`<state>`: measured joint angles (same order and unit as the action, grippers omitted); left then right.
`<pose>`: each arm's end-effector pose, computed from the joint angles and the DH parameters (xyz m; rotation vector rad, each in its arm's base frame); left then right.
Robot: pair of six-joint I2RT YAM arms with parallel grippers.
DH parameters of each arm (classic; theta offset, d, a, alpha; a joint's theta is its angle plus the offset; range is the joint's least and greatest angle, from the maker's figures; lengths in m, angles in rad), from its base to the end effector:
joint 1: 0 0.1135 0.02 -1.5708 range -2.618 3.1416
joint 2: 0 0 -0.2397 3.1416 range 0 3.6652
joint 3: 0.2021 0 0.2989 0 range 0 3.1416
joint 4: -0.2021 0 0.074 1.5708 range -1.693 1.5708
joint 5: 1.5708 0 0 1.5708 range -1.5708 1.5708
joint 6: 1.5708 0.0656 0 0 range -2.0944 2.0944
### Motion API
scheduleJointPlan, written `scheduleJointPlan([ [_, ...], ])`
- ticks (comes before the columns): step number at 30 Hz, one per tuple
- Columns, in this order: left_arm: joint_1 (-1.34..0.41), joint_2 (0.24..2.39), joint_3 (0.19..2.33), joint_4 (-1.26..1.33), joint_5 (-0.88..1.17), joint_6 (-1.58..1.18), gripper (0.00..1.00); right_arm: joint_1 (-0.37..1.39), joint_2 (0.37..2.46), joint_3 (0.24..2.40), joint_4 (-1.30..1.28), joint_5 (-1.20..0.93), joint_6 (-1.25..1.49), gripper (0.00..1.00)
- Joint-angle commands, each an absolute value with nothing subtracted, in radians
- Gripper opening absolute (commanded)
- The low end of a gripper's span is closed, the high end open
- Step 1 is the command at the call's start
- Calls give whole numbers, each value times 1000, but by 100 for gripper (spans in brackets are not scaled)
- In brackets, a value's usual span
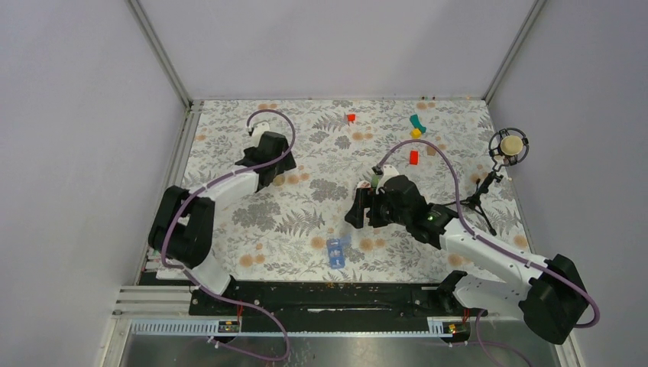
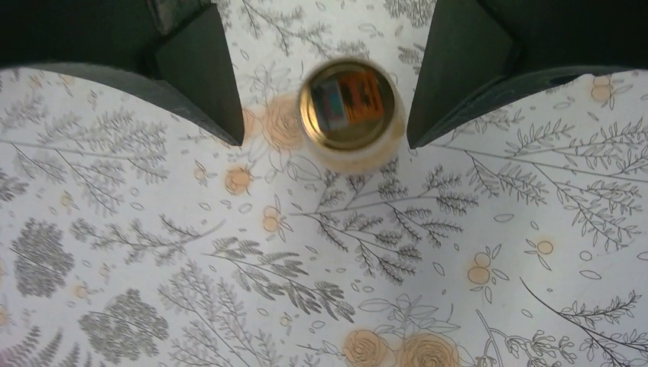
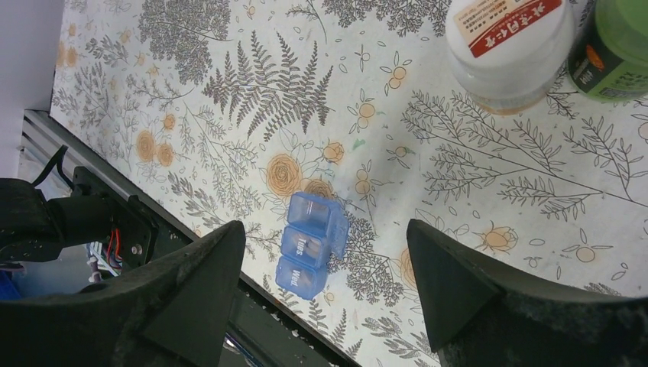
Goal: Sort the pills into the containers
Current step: Place the pill container at the center of the board, then move the pill bottle to the center of the board.
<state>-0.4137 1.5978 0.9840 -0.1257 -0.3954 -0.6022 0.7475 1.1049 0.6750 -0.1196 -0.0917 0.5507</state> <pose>0.3762 -0.1376 0.1428 -0.4070 2.2062 -0.0886 0.2323 0.2235 0.1874 -0.2775 2.2251 0.8410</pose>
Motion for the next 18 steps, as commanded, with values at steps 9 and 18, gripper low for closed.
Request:
scheduleJointPlan([
  [9,-385,1718,1044,-65,-339,-591,33,741,1049,667,-171,-43,514,85],
  [18,-519,1551,909,-138,-319,-523,5,742,1082,701,-226,-40,515,84],
])
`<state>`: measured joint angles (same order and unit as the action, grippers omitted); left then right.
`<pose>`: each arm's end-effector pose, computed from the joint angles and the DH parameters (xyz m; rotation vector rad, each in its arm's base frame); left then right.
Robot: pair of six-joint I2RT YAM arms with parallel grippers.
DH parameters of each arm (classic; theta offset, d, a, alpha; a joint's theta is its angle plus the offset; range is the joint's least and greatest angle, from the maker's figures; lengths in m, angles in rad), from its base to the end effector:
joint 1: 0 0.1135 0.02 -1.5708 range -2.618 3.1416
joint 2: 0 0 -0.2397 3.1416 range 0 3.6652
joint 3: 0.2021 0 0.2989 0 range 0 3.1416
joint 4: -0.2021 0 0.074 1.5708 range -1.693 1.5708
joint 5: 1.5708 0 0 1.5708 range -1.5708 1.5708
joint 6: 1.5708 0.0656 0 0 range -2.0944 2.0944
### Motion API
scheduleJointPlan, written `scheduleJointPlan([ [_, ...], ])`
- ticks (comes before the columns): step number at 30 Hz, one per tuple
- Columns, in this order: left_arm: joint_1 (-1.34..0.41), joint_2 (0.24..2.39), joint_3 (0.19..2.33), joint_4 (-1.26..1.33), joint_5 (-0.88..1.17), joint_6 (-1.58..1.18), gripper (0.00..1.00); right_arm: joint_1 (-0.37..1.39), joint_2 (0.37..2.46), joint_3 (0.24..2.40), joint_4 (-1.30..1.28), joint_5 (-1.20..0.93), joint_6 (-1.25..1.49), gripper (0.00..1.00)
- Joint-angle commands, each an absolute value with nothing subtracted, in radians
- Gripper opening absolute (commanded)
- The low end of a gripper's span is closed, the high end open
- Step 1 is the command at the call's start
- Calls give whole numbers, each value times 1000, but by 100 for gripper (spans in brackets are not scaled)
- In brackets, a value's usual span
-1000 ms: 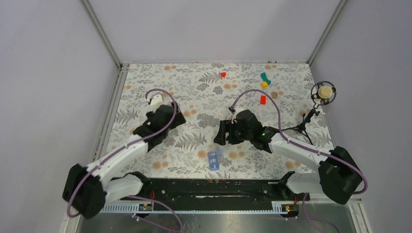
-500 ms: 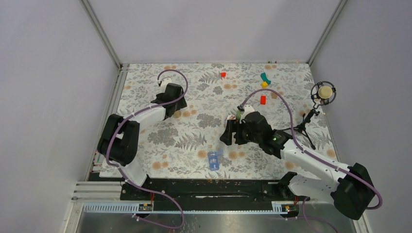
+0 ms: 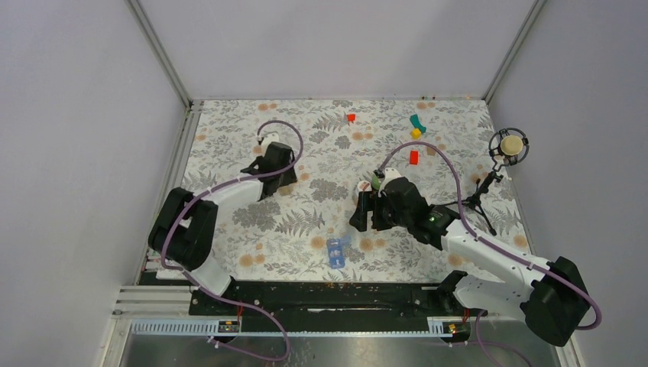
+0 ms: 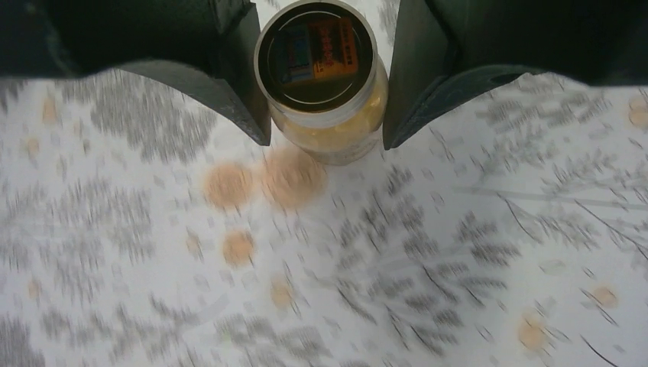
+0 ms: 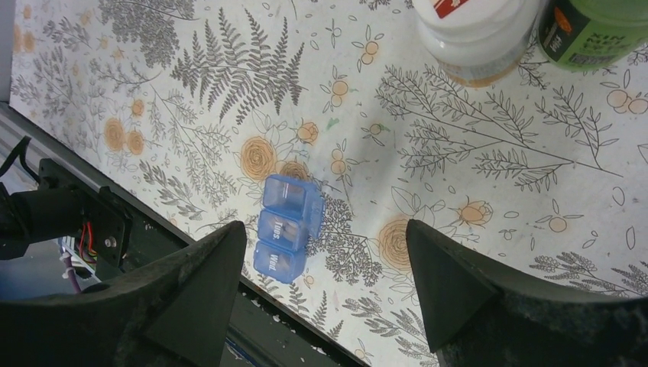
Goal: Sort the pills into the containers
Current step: Move the pill bottle to the center of the board.
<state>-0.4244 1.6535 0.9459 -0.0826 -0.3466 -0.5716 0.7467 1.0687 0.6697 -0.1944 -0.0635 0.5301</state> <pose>0.3708 -0.1431 0.1112 -0.3341 2.2803 -0.0982 0.2272 0.2159 0.1872 -0.2841 2.2574 0.7788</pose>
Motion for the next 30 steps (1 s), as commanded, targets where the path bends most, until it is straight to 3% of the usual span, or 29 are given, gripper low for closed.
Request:
scheduleJointPlan([
  [1,-539,1535,907,-166,-322,-518,5,741,1085,702,-229,-41,517,84],
  [4,-624,1496,884,-218,-294,-515,7,742,1092,712,-235,-48,517,83],
  [7,-681,1465,843,-236,-276,-550,14,742,1094,721,-243,-62,509,83],
  [13,-709,1426,755,-191,-269,-612,57,741,1081,732,-247,-65,496,84],
  [19,-709,1330,749,-190,-293,-591,93,753,1102,768,-248,-87,467,85],
  [22,-709,1226,756,-233,-345,-589,98,793,1136,808,-237,-54,459,85],
  [30,-693,878,743,-380,-610,-661,99,934,1352,972,-169,56,441,87],
])
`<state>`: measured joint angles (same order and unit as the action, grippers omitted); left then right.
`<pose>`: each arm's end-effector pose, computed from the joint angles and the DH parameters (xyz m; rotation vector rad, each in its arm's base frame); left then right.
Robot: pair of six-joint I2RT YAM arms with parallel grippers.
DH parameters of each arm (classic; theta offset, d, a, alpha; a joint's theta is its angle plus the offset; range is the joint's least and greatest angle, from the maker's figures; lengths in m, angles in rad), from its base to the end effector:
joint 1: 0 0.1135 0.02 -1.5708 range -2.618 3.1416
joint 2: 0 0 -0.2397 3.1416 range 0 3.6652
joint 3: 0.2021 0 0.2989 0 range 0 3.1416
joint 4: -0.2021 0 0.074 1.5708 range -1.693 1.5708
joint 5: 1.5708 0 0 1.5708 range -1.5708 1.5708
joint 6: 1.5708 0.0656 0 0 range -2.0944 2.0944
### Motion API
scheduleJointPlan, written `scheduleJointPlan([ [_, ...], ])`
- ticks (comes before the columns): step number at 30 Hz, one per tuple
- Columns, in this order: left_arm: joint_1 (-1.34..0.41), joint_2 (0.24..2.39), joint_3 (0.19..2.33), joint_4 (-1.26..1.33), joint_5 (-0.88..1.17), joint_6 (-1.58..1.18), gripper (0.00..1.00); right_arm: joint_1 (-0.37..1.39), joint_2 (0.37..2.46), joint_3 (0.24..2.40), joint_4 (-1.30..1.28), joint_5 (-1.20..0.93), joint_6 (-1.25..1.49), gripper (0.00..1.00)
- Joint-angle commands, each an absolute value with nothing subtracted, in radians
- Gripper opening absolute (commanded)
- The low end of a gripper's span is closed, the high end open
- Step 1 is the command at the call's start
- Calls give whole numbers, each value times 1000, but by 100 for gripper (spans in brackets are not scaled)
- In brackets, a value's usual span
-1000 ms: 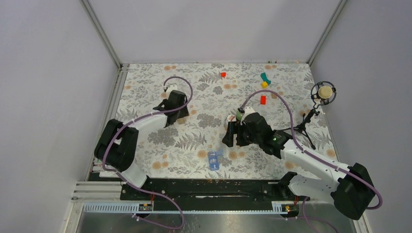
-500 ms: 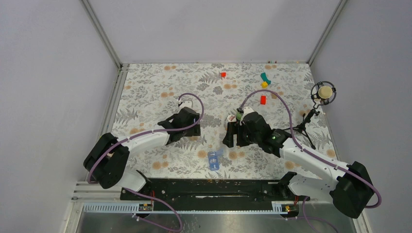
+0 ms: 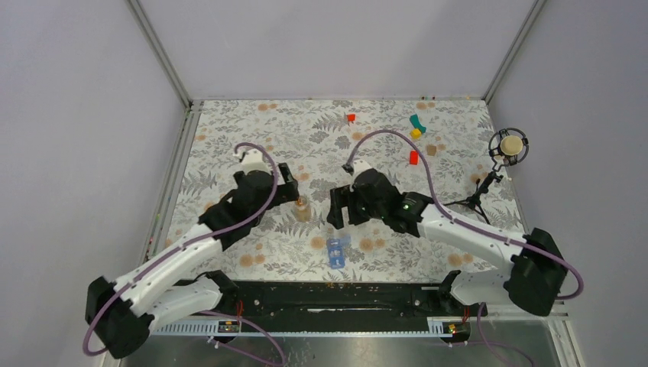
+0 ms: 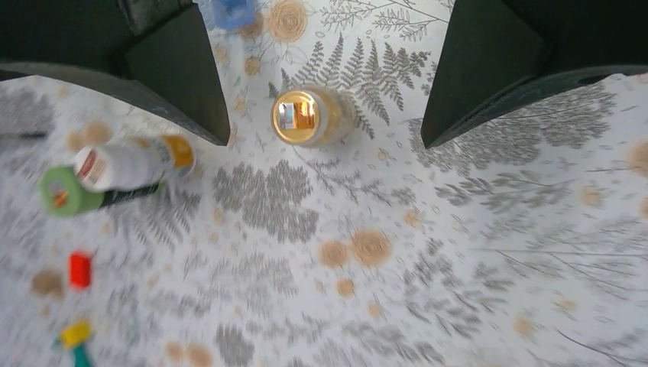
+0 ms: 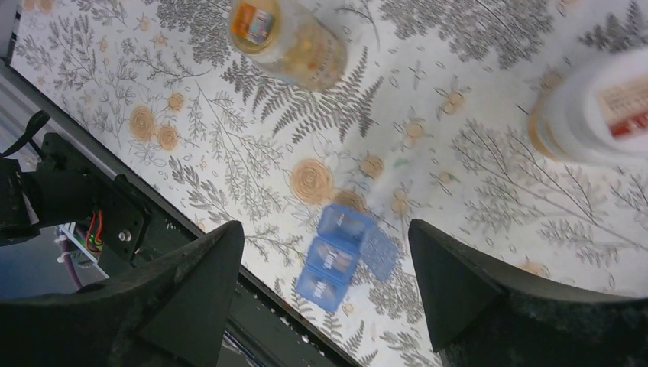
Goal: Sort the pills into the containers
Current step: Move the pill bottle to the center of the board, then pick up the pill bottle at the center of the board.
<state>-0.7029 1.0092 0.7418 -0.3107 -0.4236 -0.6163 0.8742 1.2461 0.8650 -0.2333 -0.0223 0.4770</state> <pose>0.2484 -0.1751 0.2238 -0.1531 2.1049 -0.3395 0.2245 0.2707 0.2070 -0.4661 2.2486 0.7643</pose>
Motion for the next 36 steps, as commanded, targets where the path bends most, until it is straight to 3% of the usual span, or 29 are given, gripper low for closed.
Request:
scheduleJointPlan([
  [1,-692,842,743,-400,-645,-670,98,950,1394,1006,-167,66,429,87],
  [7,-692,664,723,-486,-810,-736,98,1013,1635,1209,-159,133,368,89],
  [14,-690,540,671,-496,-819,-727,98,1029,1822,1381,-203,213,333,86],
  [26,-689,561,639,-481,-779,-718,98,1029,1915,1463,-239,285,265,59],
  [30,-690,587,627,-454,-744,-704,98,1029,1912,1480,-278,296,244,42],
  [33,-688,618,616,-392,-669,-647,99,1029,1880,1471,-289,305,234,31],
  [36,-689,645,596,-308,-533,-554,98,1027,1821,1444,-307,311,220,28],
])
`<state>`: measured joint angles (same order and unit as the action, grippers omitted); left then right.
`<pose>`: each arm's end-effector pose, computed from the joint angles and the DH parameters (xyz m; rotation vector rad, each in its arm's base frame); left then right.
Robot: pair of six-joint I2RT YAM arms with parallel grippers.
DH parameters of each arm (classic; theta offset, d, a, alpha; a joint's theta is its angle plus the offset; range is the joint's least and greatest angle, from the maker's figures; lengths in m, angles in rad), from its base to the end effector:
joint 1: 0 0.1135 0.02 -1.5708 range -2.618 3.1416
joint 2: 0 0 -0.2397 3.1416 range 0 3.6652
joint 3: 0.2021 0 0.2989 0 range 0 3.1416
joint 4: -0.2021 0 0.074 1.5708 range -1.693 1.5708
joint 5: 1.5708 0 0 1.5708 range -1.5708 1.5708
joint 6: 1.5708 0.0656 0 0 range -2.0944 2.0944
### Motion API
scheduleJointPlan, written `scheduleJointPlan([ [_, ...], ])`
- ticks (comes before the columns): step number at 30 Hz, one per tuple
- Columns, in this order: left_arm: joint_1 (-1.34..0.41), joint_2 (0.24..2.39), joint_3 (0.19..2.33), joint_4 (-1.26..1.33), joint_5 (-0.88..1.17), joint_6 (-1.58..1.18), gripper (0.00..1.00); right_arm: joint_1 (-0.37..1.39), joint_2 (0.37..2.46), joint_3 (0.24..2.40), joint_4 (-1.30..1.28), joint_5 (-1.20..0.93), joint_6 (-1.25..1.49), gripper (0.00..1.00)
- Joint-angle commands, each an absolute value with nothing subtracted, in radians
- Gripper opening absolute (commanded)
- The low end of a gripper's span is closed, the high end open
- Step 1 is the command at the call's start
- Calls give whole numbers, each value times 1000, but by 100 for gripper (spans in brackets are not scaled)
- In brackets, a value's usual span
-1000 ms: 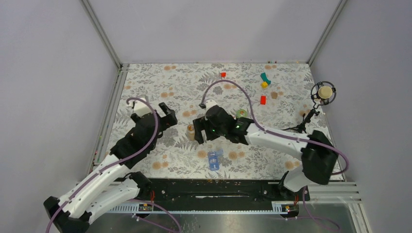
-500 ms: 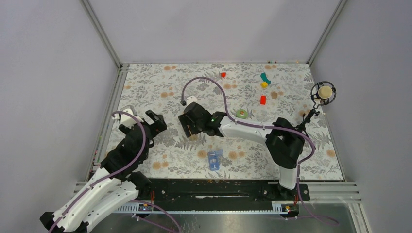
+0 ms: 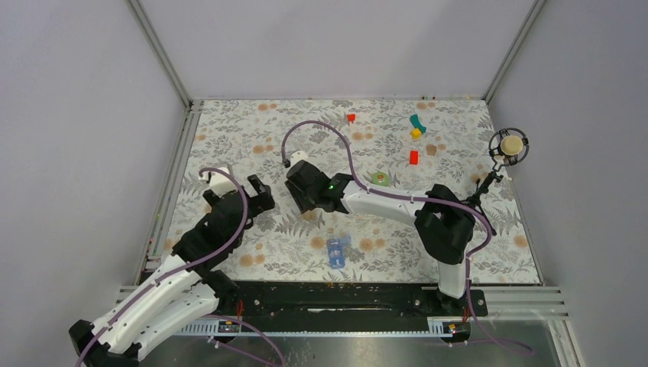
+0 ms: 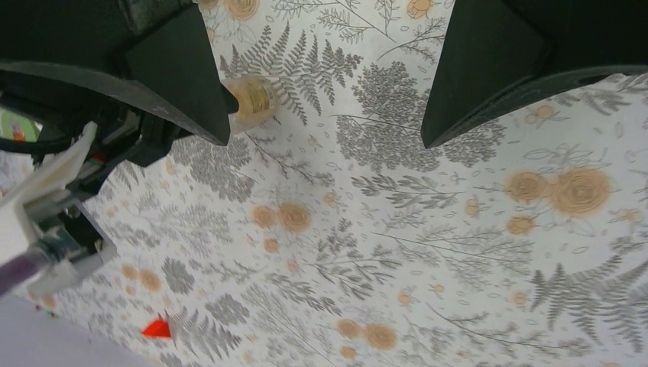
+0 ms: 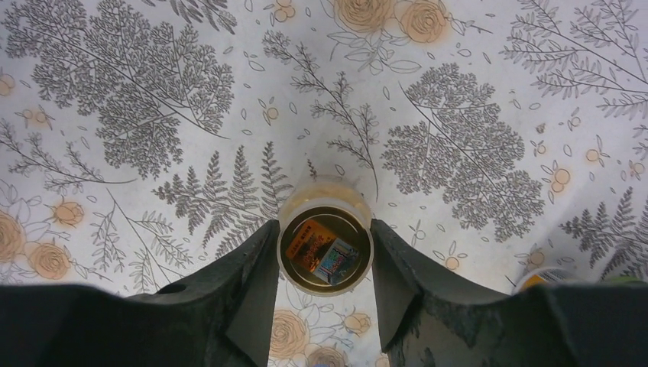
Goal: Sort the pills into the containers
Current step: Pick up the pill bottle at the center of the board.
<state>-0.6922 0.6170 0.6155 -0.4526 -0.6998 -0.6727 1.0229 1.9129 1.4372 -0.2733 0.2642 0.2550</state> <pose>0.2033 -0.1136 0.2573 -0.4081 1.8745 -0.2072 0.2692 0.4083 0.1650 -0.7412 2.1918 0.3538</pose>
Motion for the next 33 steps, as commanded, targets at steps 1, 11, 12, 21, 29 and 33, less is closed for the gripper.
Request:
scheduleJointPlan([
  [1,-688,652,588,-279,-485,-530,98,1023,1793,1427,-315,305,218,28],
  [11,-691,773,569,-100,-20,-403,99,859,1455,1259,-434,-31,162,28],
  [12,-691,784,567,-67,52,-385,98,847,1429,1252,-449,-66,155,28],
  [21,-782,935,582,156,467,-186,97,813,1262,1226,-524,-351,137,34],
  [29,-785,984,558,264,642,-190,77,800,1189,1189,-494,-498,173,34],
  [33,-785,995,548,314,676,-210,55,794,1173,1163,-463,-514,191,34],
])
